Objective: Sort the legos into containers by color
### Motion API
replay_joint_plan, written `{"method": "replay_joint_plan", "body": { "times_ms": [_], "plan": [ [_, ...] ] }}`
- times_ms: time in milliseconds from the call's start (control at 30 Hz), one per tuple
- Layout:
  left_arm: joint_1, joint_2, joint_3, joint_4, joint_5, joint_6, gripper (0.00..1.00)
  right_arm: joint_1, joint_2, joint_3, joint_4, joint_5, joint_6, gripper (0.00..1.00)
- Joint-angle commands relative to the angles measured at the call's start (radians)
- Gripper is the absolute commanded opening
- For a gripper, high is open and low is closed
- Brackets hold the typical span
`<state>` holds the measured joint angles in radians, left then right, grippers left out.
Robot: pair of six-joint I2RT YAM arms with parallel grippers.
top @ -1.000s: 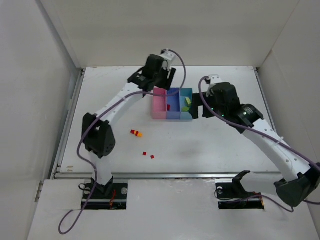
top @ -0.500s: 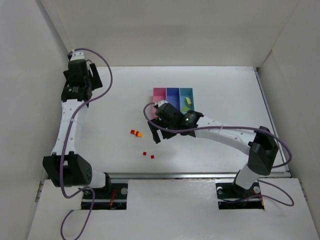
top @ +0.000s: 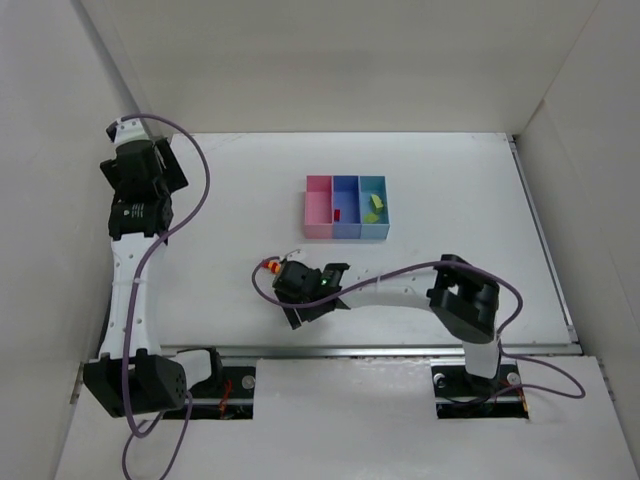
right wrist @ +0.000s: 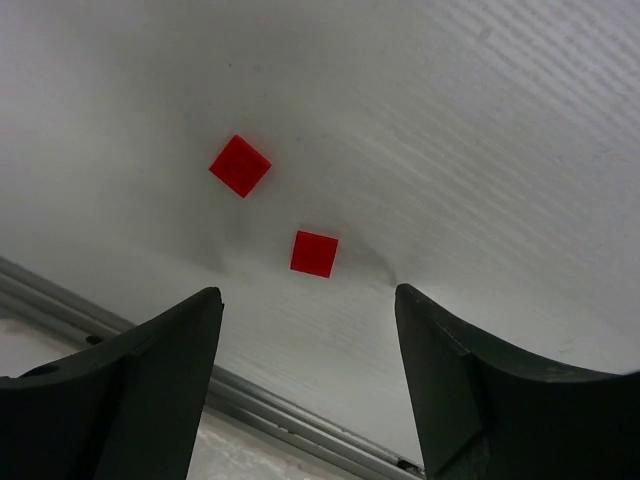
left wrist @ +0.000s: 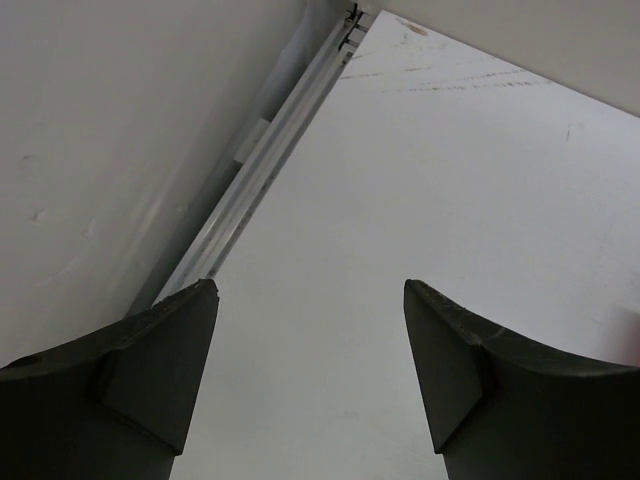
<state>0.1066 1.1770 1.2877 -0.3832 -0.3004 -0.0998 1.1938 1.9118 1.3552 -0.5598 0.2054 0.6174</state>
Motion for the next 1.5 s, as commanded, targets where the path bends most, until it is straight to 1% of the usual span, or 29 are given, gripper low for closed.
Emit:
{"method": "replay_joint_plan", "body": {
  "times_ms": [0,100,200,300,333,433,467,500,567,667,700,800,867,967,1033,1100,1267,1467],
  "plan": [
    [-0.001,-0.023,-0.022,0.038,-0.013,-0.021,0.73,0.013,0.032,0.029,0.037,0.063,0.071,0.75],
    [-0.001,-0.023,-0.022,0.038,-0.003,-0.021,0.73,0.013,0.055,0.018,0.064,0.054,0.071,0.7],
    [-0.001,-0.014,-0.022,0.038,0.006,-0.021,0.73,0.013,0.087,0.027,0.074,0.031,0.071,0.68],
    [-0.001,-0.014,-0.022,0.038,0.006,-0.021,0.73,0.013,0.096,0.015,0.087,0.031,0.071,0.57],
    [-0.001,-0.014,-0.022,0.038,0.006,-0.021,0.73,0.013,0.096,0.004,0.087,0.031,0.08,0.5],
    [-0.01,-0.014,-0.022,0.038,0.006,-0.021,0.73,0.013,0.096,0.004,0.087,0.031,0.081,0.49],
    [-0.01,-0.014,-0.022,0.038,0.006,-0.021,0.73,0.013,0.096,0.004,0.087,0.043,0.081,0.43],
    [-0.01,-0.014,-0.022,0.038,0.006,-0.021,0.73,0.013,0.096,0.004,0.087,0.043,0.081,0.41],
    [-0.01,-0.014,-0.022,0.038,0.017,-0.021,0.73,0.013,0.096,0.018,0.054,0.061,0.081,0.41],
    [-0.01,-0.014,-0.022,0.038,0.017,-0.021,0.73,0.013,0.096,0.018,0.044,0.061,0.071,0.41],
    [-0.01,-0.014,-0.022,0.038,0.017,-0.021,0.73,0.013,0.096,0.018,0.044,0.061,0.071,0.42],
    [-0.01,-0.014,-0.022,0.038,0.017,-0.021,0.73,0.013,0.075,-0.002,0.035,0.061,0.059,0.45],
    [-0.01,-0.014,-0.022,0.038,0.017,-0.021,0.73,0.013,0.064,-0.028,0.05,0.052,0.03,0.45],
    [-0.01,-0.014,-0.022,0.038,0.017,-0.021,0.73,0.013,0.053,-0.061,0.11,-0.007,-0.037,0.45],
    [-0.01,-0.014,-0.022,0.038,0.017,-0.021,0.73,0.013,0.062,-0.061,0.11,-0.058,-0.071,0.45],
    [-0.01,-0.014,-0.022,0.038,0.017,-0.021,0.73,0.013,0.075,-0.061,0.11,-0.058,-0.081,0.41],
    [-0.01,-0.014,-0.022,0.038,0.017,-0.021,0.73,0.013,0.053,-0.093,0.133,-0.092,-0.113,0.41],
    [-0.01,-0.014,-0.022,0.038,0.017,-0.012,0.74,0.013,0.062,-0.093,0.133,-0.092,-0.131,0.4]
  ]
}}
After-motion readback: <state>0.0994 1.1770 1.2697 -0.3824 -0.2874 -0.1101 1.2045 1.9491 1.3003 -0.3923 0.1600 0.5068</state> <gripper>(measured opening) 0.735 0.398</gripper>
